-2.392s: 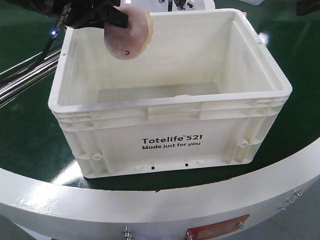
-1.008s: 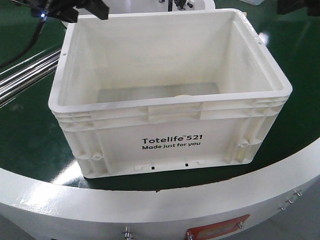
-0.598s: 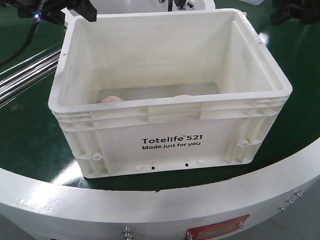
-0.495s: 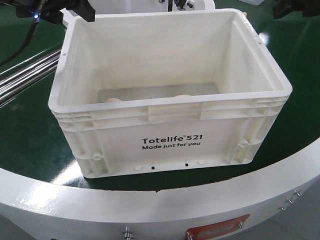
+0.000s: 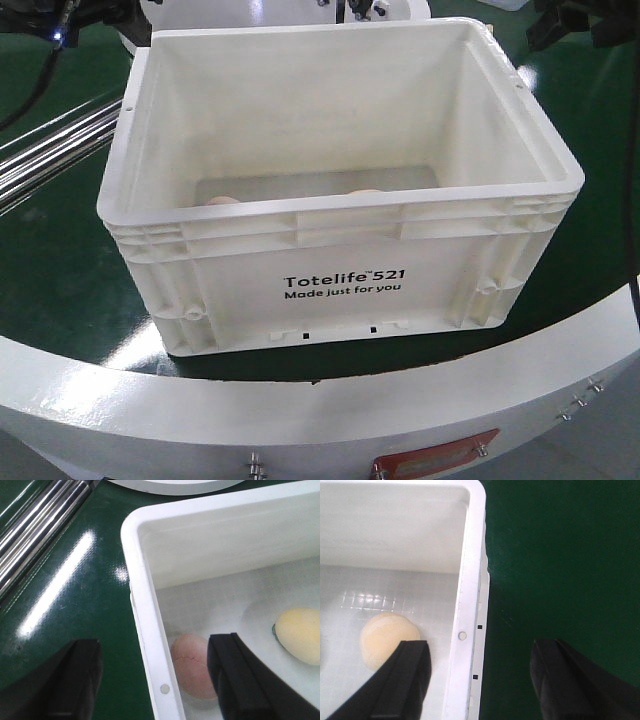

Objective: Place moving items into box and shelve
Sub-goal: 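Move both grippers over the tote's two short rims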

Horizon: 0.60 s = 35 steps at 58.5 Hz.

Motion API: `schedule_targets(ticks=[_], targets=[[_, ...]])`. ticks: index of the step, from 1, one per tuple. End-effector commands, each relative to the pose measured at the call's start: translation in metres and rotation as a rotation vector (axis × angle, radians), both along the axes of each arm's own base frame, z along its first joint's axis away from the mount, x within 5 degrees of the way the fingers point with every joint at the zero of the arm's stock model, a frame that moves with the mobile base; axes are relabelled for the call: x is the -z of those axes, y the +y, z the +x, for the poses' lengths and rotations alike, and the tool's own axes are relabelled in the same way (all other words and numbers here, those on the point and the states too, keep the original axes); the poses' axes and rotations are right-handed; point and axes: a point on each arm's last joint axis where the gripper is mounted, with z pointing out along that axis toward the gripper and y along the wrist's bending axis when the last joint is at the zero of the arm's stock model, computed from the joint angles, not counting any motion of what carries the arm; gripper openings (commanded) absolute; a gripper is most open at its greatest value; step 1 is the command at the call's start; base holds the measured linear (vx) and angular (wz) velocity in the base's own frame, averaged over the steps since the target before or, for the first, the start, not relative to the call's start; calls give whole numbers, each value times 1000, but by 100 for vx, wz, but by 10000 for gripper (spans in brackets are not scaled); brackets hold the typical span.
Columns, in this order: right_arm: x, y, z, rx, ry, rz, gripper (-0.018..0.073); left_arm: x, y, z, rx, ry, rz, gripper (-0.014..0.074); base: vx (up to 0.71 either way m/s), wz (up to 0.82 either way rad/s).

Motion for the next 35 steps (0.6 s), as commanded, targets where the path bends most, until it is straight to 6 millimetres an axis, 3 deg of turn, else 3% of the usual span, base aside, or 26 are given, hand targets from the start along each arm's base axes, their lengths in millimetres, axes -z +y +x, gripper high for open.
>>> schedule_targets(ticks=[1, 35], targets=[[-18, -1, -3, 4, -89, 13, 501, -23, 2, -9, -21, -97, -45, 560, 0, 0], [12, 4, 21, 0, -2, 46, 501, 9, -8, 16, -14, 9, -43, 559, 0, 0]])
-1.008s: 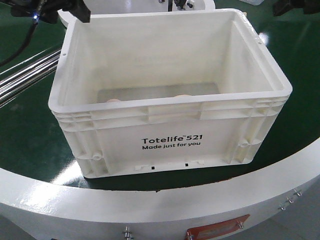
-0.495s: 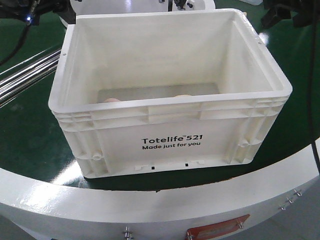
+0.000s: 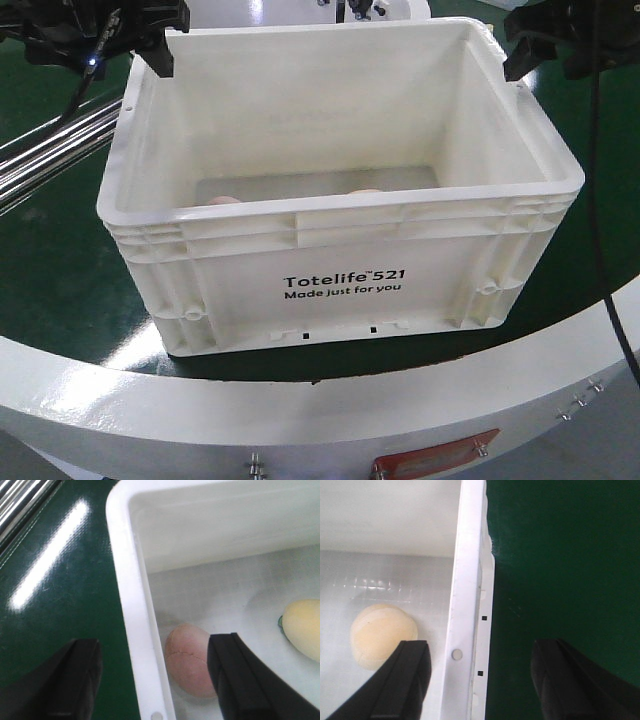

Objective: Place moving items into box and shelve
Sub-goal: 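Move both grippers over the tote's two short rims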

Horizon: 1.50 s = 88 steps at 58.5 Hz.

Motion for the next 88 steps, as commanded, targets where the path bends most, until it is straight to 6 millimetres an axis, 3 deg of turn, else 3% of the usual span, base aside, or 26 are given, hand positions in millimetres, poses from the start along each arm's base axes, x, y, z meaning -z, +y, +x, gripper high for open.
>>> schedule_targets(ticks=[1, 25, 59, 88], targets=[[-22, 0, -4, 3, -96, 31, 501, -24, 1, -8, -2, -92, -33, 559, 0, 0], [1, 1, 5, -7, 17, 20, 502, -8, -1, 0, -11, -25, -13, 559, 0, 0], [0, 2, 8, -2, -11, 31, 502, -2, -3, 4, -3, -9, -4, 559, 0, 0], [18, 2, 8, 27, 141, 29, 502, 0, -7, 4, 33, 7, -30, 559, 0, 0]])
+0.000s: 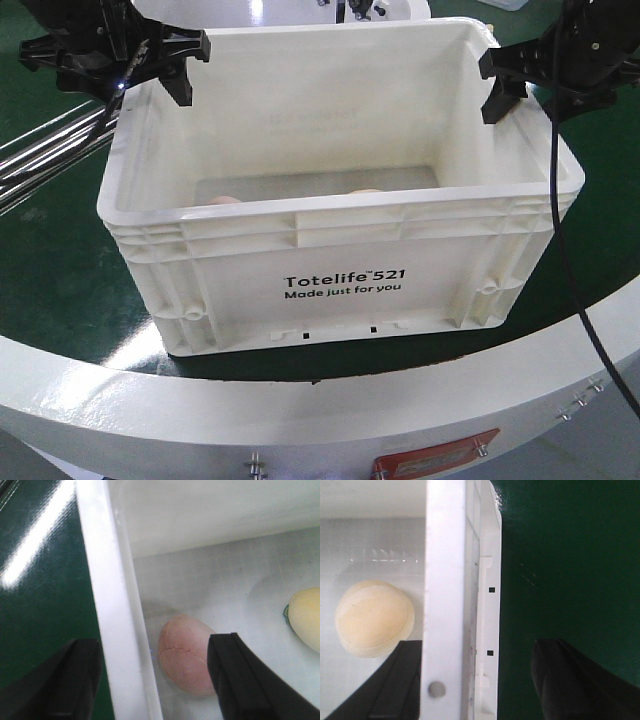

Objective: Place moving items into box and shelve
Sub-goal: 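Move both grippers over the tote's two short rims, then lower both open grippers to straddle the tote rims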

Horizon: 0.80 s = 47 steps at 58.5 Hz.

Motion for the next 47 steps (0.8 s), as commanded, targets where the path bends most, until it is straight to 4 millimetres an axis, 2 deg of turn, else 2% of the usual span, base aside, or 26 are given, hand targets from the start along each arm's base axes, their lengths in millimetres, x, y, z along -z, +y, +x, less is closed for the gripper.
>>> schedule_targets(ticks=[1, 13, 28, 47], targets=[[-25, -1, -12, -7, -34, 8, 502, -28, 1, -13, 25, -81, -19, 559, 0, 0], [-26, -1, -13, -7, -36, 9, 502, -25, -1, -19, 39, -62, -22, 559, 0, 0], [-32, -1, -17, -8, -54, 11, 502, 7, 8, -30, 17, 40, 64, 559, 0, 0], [-40, -1, -22, -11, -73, 15, 502, -7, 7, -39, 12, 15, 13, 559, 0, 0]])
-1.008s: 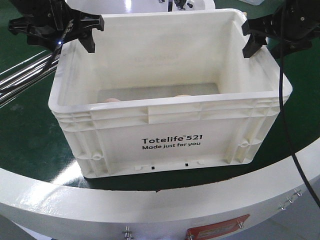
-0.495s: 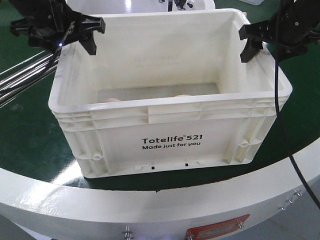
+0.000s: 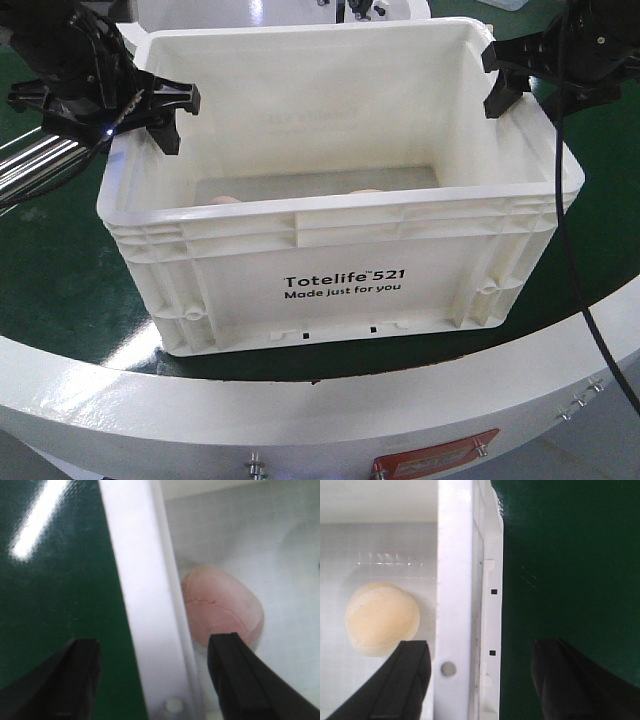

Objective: Place moving items into box and shelve
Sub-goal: 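Lower both open grippers to straddle the tote rims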

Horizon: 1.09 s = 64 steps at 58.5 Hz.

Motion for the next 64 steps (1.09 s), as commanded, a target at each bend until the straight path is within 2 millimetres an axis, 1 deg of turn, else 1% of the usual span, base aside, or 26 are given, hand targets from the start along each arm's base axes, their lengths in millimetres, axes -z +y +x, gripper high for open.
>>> schedule_targets(ticks=[1, 7, 15, 22, 27, 38, 46, 52, 56, 64], targets=[[-29, -1, -17, -12, -47, 7, 502, -30, 2, -14, -14, -81, -41, 559, 0, 0], [-29, 1, -17, -18, -48, 7, 502, -30, 1, -14, -26, -77, -54, 559, 0, 0], [-32, 17, -21, -71, -59, -22, 502, -30, -3, -16, -19, -60, -107, 559, 0, 0], [-34, 26, -25, -91, -83, -156, 502, -30, -3, -16, -18, -61, -103, 559, 0, 0], [-37, 27, -28, -50, -98, -205, 502, -32, -3, -17, -18, -66, -107, 559, 0, 0], [-44, 23, -32, -16, -113, -199, 502, -34, -1, -18, -20, -78, -90, 559, 0, 0], [-43, 24, -32, 13, -107, -185, 502, -34, -6, -20, -4, -77, -90, 554, 0, 0], [-33, 23, -35, 11, -70, -190, 502, -34, -11, -21, 15, -88, -73, 539, 0, 0], [-19, 23, -39, 19, -17, -192, 502, -34, -15, -23, 27, -90, -55, 529, 0, 0], [0, 21, -47, 22, 54, -208, 502, -34, -18, -24, 41, -97, -32, 516, 0, 0]])
